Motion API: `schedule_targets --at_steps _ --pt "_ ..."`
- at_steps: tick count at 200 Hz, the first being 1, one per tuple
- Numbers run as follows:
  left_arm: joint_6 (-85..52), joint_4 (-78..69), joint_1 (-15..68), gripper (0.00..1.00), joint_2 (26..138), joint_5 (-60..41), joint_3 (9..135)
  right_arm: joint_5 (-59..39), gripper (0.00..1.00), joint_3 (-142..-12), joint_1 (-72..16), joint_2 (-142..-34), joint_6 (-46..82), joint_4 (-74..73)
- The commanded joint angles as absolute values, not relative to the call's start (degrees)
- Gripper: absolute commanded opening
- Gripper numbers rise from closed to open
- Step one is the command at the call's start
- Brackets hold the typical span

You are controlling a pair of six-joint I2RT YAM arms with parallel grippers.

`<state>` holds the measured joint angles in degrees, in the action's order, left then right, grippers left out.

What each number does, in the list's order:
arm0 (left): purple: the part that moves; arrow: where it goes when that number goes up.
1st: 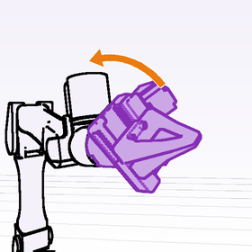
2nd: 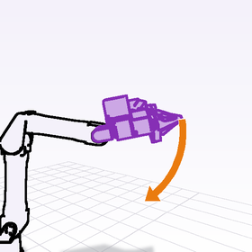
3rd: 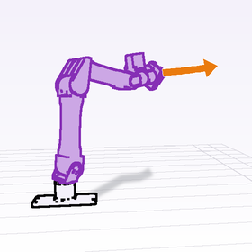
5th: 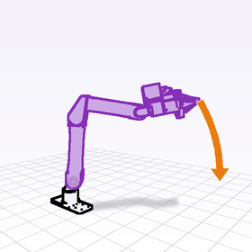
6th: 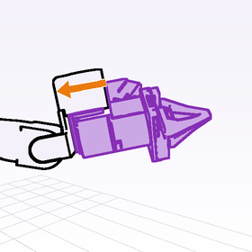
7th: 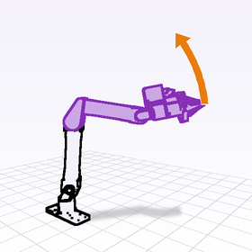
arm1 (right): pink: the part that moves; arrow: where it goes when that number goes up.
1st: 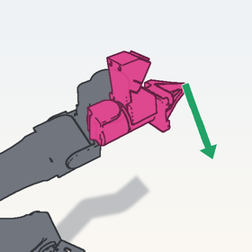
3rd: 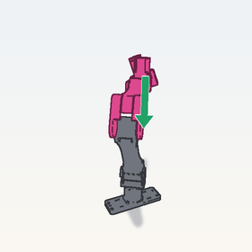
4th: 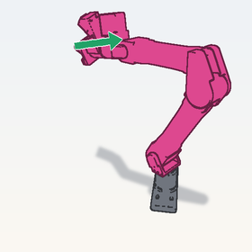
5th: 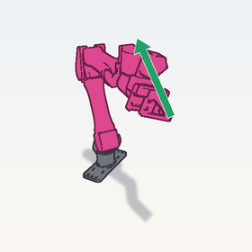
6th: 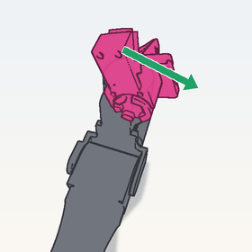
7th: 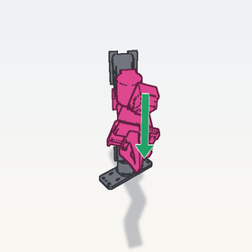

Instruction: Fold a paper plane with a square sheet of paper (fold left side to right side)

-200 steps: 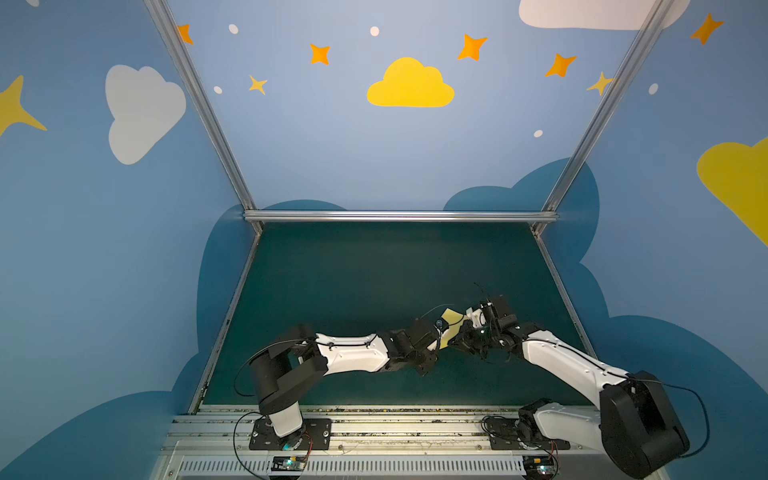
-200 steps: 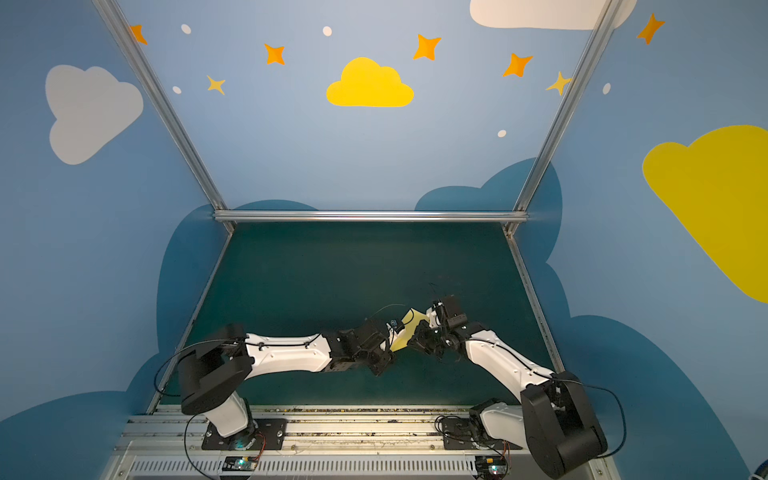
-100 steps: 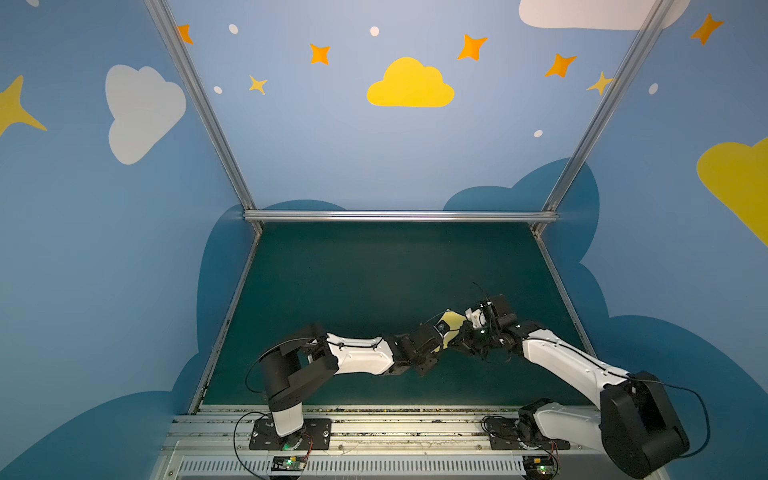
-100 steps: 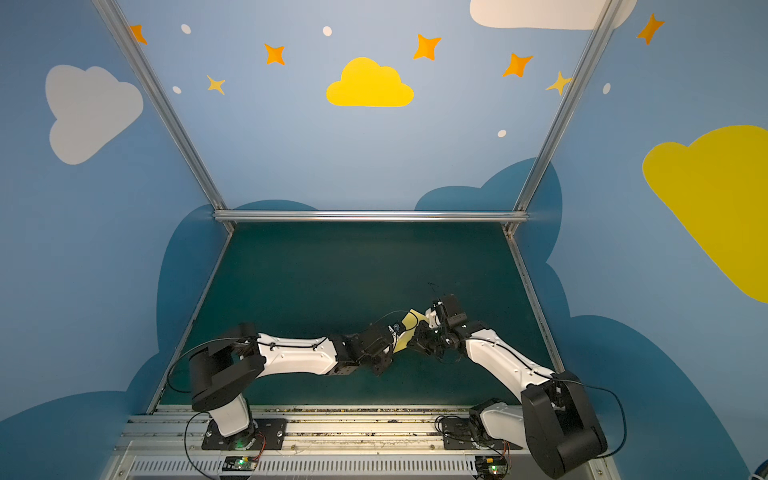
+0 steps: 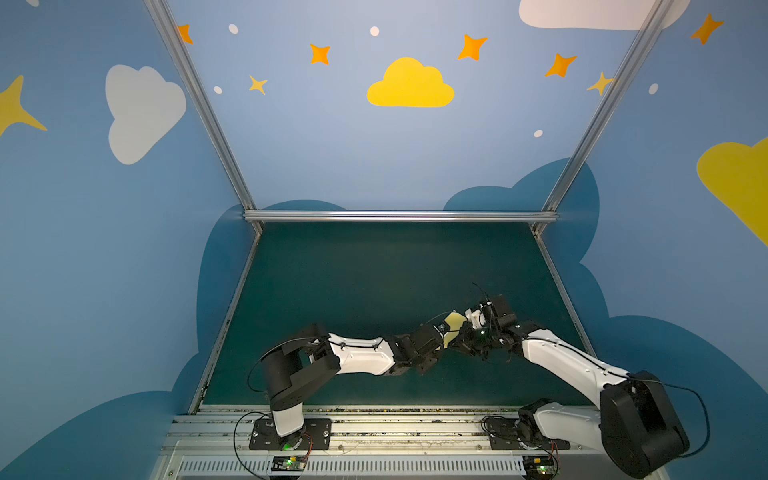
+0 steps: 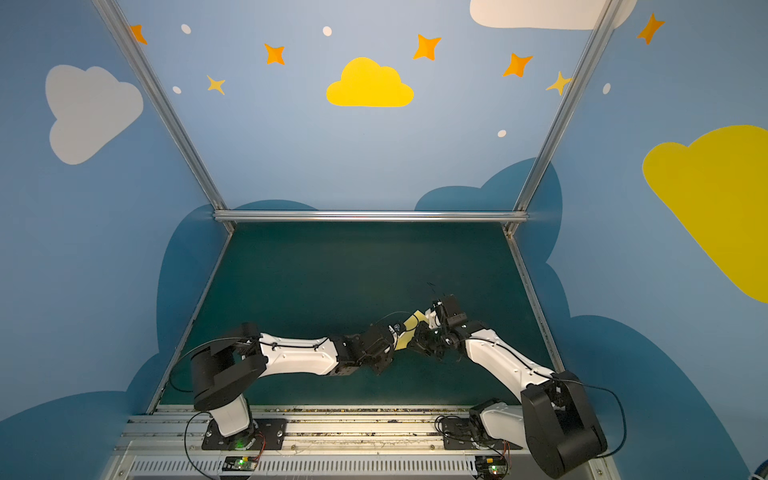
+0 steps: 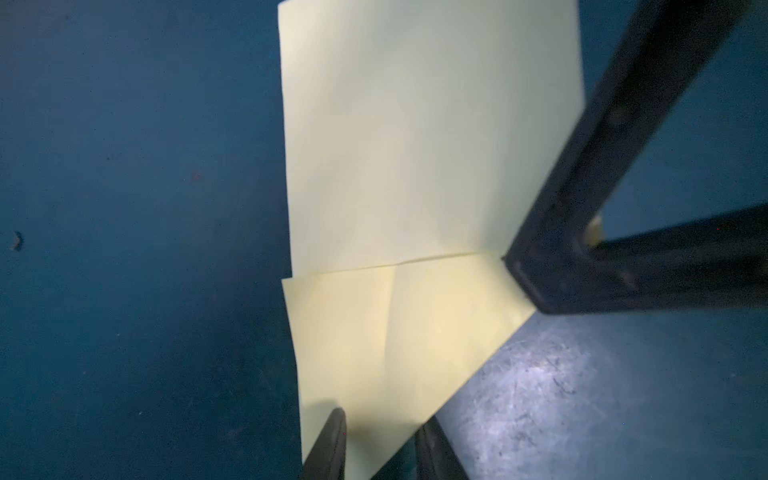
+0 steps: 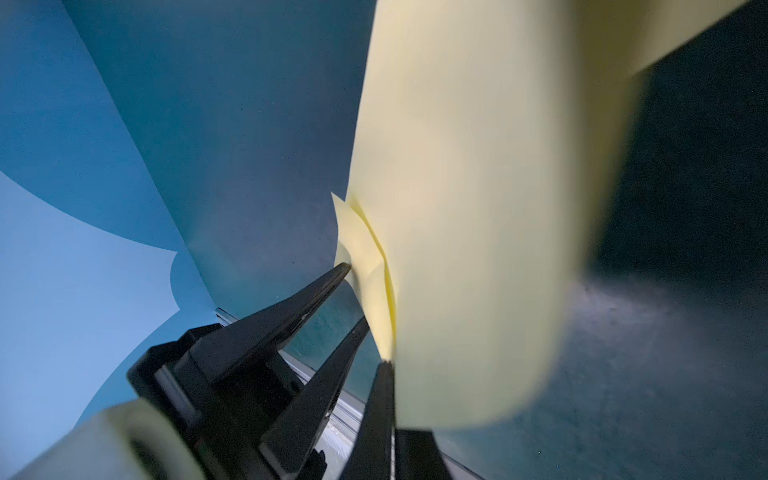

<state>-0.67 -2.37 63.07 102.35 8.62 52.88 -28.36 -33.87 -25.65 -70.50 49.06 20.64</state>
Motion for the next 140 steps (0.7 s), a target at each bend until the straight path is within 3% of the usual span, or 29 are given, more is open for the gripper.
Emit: schedule_targets --at_steps 1,42,108,132,140 --pt "0.0 -2.9 63.3 0.30 103.3 10.3 51.9 -28.7 0.00 -35.8 -25.9 -71.1 48.0 21.8" --pt "0.2 -2.8 63.3 0.26 103.3 10.1 51.5 -28.7 0.00 -36.1 -25.7 -71.7 47.7 21.6" --pt "1.1 -2.8 63.3 0.04 103.3 6.9 52.1 -29.3 0.00 -37.4 -24.8 -73.2 46.6 21.7" --pt "0.1 -2.7 63.2 0.03 102.7 4.5 52.1 -30.3 0.00 -38.2 -23.1 -73.9 45.3 21.7" --pt "-1.1 -2.2 63.1 0.03 102.4 3.6 52.4 -30.5 0.22 -39.6 -22.2 -74.2 44.4 22.1"
